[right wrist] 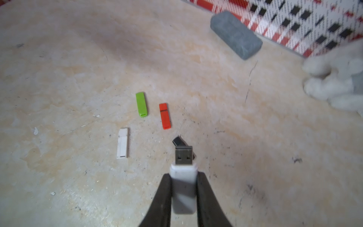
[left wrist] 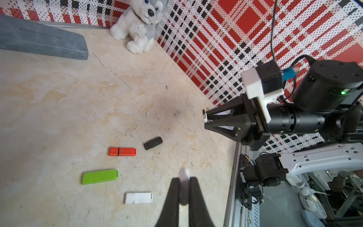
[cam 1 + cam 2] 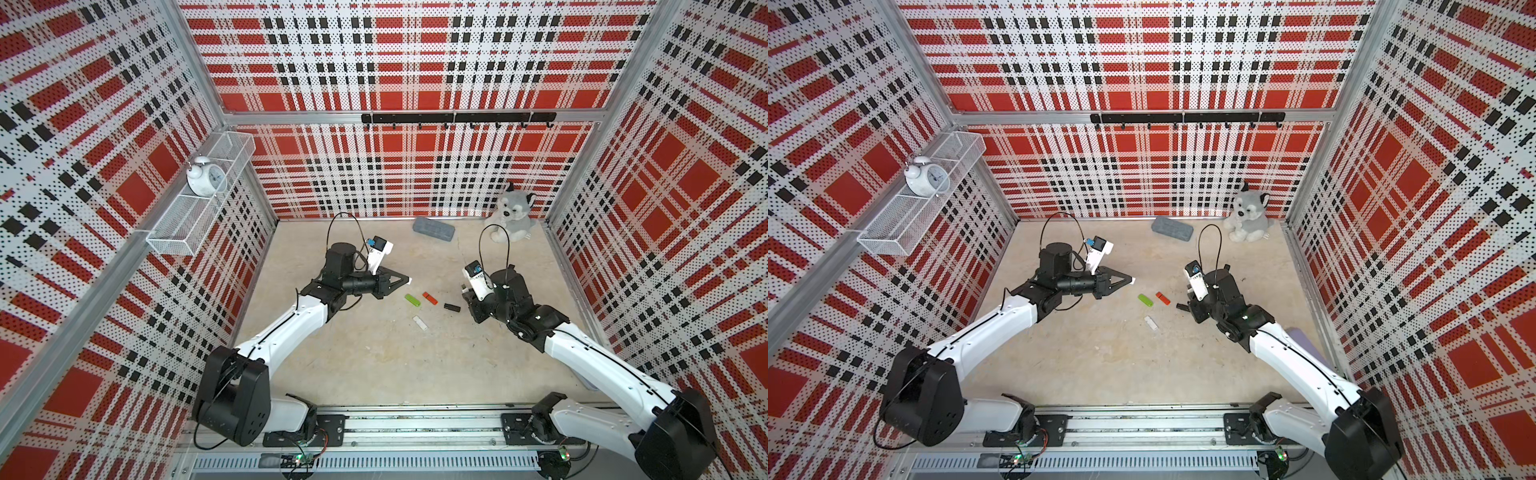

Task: Close the usb drive cover
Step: Pick up the USB drive from the center of the board, then close the cover of the USB drive.

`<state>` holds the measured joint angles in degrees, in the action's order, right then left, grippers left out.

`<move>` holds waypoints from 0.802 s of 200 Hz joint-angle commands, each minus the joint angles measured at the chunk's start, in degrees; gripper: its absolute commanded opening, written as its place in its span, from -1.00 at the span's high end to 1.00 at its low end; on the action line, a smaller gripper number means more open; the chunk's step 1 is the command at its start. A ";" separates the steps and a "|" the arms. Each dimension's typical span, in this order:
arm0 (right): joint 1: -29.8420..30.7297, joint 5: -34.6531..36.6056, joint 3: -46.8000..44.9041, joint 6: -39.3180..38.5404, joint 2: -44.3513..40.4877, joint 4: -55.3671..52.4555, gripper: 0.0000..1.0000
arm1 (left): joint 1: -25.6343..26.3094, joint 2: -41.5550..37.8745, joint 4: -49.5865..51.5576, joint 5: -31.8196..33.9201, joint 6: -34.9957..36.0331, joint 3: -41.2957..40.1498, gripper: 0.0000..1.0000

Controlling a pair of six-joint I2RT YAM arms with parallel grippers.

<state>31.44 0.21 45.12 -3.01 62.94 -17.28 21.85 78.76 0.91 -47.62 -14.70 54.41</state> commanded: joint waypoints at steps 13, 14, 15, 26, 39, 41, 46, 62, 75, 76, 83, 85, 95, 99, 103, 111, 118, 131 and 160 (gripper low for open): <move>3.67 -3.69 0.36 -12.28 -1.05 9.55 0.67 | 0.35 0.62 1.62 -2.16 -1.05 5.53 1.00; 3.78 -3.66 0.38 -12.46 -1.01 9.77 0.67 | 0.32 0.66 1.68 -2.32 -1.04 5.57 1.00; 3.92 -3.56 0.39 -12.59 -0.99 10.01 0.67 | 0.31 0.67 1.66 -2.44 -1.12 5.64 1.00; 5.44 -2.41 0.58 -14.57 -0.54 12.02 0.67 | 0.39 0.77 1.94 -2.67 -1.79 6.75 1.00; 7.04 -1.08 1.21 -17.02 0.53 13.45 0.67 | 0.39 0.91 2.24 -2.43 -2.06 7.56 1.00; 7.27 -0.82 1.31 -17.38 0.83 13.60 0.67 | 0.39 0.94 2.32 -2.36 -2.10 7.66 1.00; 7.83 0.10 1.61 -18.10 1.38 14.08 0.67 | 0.36 1.08 2.56 -2.31 -2.12 7.95 1.00; 9.07 2.25 3.20 -19.88 3.25 14.47 0.68 | 0.56 1.78 3.54 -2.19 -1.96 8.94 1.00; 9.79 3.46 4.47 -21.06 4.75 14.91 0.68 | 0.99 2.37 4.16 -1.47 -1.75 9.59 1.00; 9.83 3.56 4.63 -21.07 4.83 14.91 0.68 | 1.04 2.41 4.22 -1.45 -1.70 9.63 1.00; 10.13 4.04 5.31 -21.31 5.45 15.30 0.68 | 1.41 2.82 4.56 -1.19 -1.38 9.97 1.00; 10.22 4.09 5.45 -21.53 5.69 15.42 0.68 | 1.50 2.94 4.72 -1.11 -1.32 10.02 1.00; 10.48 3.76 6.04 -22.57 6.26 15.89 0.68 | 1.94 3.37 5.07 -1.01 -1.03 10.47 1.00; 10.61 3.67 6.28 -22.85 6.54 15.97 0.68 | 2.05 3.56 5.14 -1.06 -0.97 10.53 1.00; 10.69 3.63 6.64 -22.86 6.82 15.99 0.68 | 2.27 3.72 5.22 -1.07 -0.95 10.66 1.00; 10.66 3.21 7.17 -22.99 7.26 15.83 0.68 | 2.56 4.01 5.71 -0.70 -0.60 11.03 1.00; 10.67 2.75 7.61 -23.02 7.62 15.66 0.67 | 2.74 4.27 6.33 -0.36 -0.07 11.46 1.00; 10.66 1.86 8.52 -23.36 8.36 14.97 0.67 | 2.93 4.47 6.72 -0.24 0.36 11.82 1.00; 10.84 0.97 10.36 -23.34 10.20 13.62 0.67 | 3.28 4.47 6.74 0.09 0.82 12.03 1.00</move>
<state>41.85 2.20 53.58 -25.74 71.72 -3.38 24.56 83.11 6.68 -48.07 -15.53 64.36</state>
